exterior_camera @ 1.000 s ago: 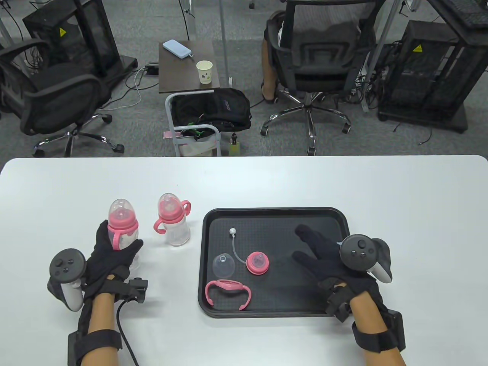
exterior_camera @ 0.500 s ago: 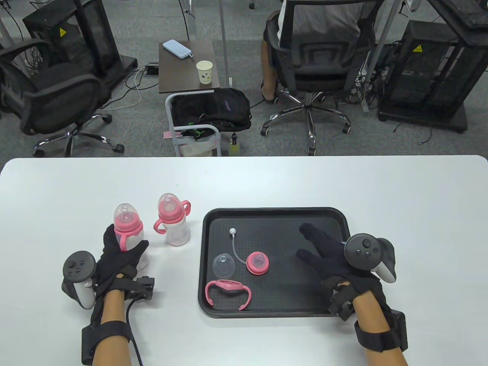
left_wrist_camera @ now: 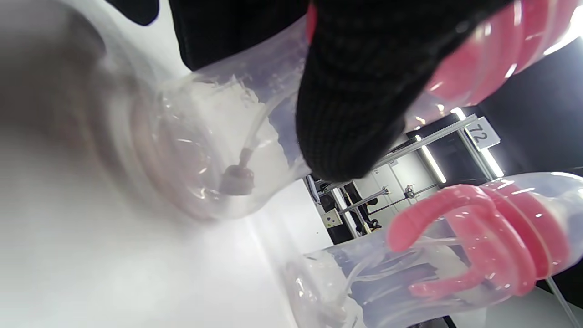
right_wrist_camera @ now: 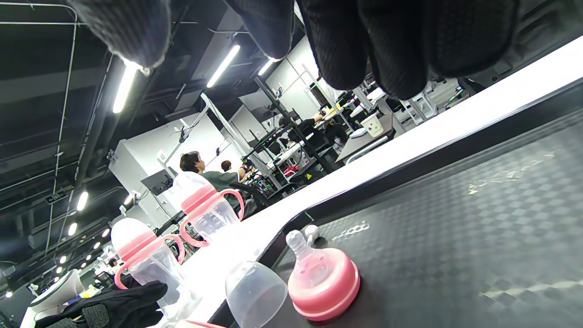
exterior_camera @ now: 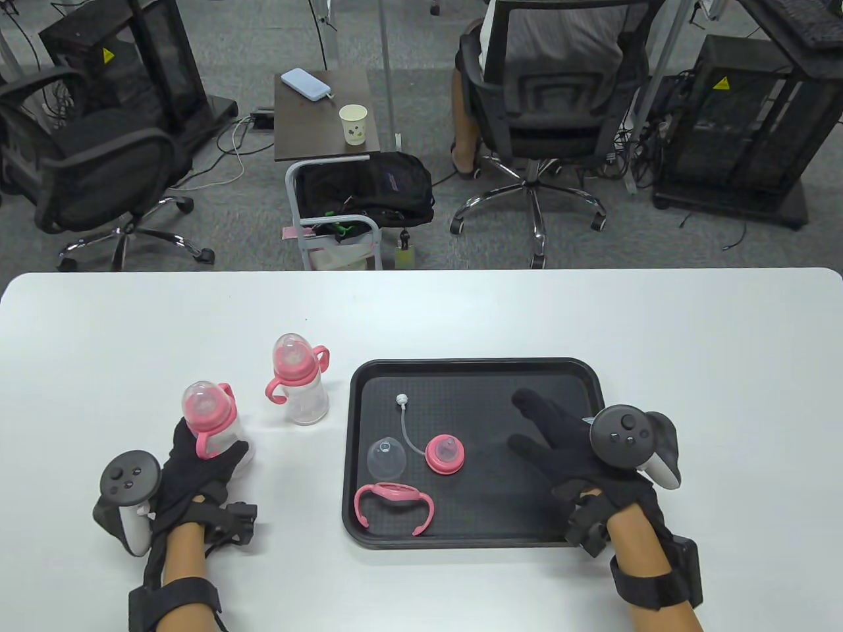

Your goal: Assemble baby bottles from components

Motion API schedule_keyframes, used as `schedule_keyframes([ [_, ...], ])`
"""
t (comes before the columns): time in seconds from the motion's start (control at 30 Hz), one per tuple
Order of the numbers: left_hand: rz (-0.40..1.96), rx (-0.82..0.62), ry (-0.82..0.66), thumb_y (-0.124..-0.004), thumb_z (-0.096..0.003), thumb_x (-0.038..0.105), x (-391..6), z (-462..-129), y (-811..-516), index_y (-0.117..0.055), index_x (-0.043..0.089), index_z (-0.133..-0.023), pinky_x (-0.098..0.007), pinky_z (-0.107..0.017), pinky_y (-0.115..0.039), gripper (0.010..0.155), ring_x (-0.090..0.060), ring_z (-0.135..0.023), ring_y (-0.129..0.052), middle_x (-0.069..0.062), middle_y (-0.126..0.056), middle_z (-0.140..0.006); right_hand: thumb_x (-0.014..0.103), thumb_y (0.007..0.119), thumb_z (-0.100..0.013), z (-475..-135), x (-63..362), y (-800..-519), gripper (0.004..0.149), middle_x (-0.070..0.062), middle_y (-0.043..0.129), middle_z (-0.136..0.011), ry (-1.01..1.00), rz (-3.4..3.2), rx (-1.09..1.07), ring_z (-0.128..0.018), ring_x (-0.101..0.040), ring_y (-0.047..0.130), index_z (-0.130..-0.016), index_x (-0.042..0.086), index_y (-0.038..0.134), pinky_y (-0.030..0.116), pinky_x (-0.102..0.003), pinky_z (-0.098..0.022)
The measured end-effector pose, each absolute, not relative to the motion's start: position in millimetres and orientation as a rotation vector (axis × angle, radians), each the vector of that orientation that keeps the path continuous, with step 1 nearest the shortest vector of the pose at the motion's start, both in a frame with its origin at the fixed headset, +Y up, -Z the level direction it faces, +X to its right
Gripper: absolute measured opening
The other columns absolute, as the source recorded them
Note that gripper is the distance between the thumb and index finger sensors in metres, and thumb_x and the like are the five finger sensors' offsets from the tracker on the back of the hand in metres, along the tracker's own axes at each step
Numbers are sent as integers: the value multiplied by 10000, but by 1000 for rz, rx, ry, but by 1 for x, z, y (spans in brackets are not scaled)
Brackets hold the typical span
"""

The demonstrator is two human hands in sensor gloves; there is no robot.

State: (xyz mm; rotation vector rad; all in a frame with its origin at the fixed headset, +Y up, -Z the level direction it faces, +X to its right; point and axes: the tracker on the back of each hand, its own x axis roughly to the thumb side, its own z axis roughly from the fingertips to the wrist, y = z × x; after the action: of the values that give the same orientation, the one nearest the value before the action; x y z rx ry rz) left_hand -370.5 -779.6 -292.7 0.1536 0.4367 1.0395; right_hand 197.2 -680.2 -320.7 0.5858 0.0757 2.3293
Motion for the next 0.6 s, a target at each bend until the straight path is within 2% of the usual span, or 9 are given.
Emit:
schedule_keyframes([
  [0.07,1049,153,457,-1044,-394,445,-372,-290,-781,-516,264,-1143,-598,-758,-524,934,-397,-1082,-711,-52,-642,-1171,616,662,-575,-321,197,-680,792,-334,605,-1108,78,2328,586,-921,-596,701,-1159,124,453,629,-711,-603],
  [0.17,1057,117,476,-1057,-371,489,-377,-282,-783,-487,246,-1161,-590,-765,-508,1004,-421,-1086,-689,-74,-603,-1189,616,662,-574,-320,197,-679,793,-332,607,-1107,76,2326,586,-920,-595,704,-1159,123,452,632,-709,-602],
  [0.33,1011,106,496,-1040,-361,566,-386,-263,-778,-496,240,-1169,-618,-753,-504,1027,-438,-1084,-684,-79,-601,-1194,616,661,-576,-320,199,-678,792,-335,605,-1108,77,2312,583,-923,-597,698,-1159,122,453,629,-712,-604],
  [0.47,1018,133,510,-1019,-362,606,-395,-245,-765,-499,235,-1174,-681,-743,-465,1033,-445,-1097,-650,-79,-593,-1200,616,660,-577,-319,198,-677,794,-335,600,-1111,83,2302,591,-925,-597,697,-1161,122,449,626,-714,-605],
  [0.6,1040,188,490,-1001,-378,618,-401,-228,-740,-515,229,-1174,-681,-744,-467,1011,-449,-1095,-639,-82,-599,-1198,617,660,-577,-318,198,-676,791,-335,599,-1111,80,2283,603,-924,-599,696,-1160,124,452,626,-714,-605],
])
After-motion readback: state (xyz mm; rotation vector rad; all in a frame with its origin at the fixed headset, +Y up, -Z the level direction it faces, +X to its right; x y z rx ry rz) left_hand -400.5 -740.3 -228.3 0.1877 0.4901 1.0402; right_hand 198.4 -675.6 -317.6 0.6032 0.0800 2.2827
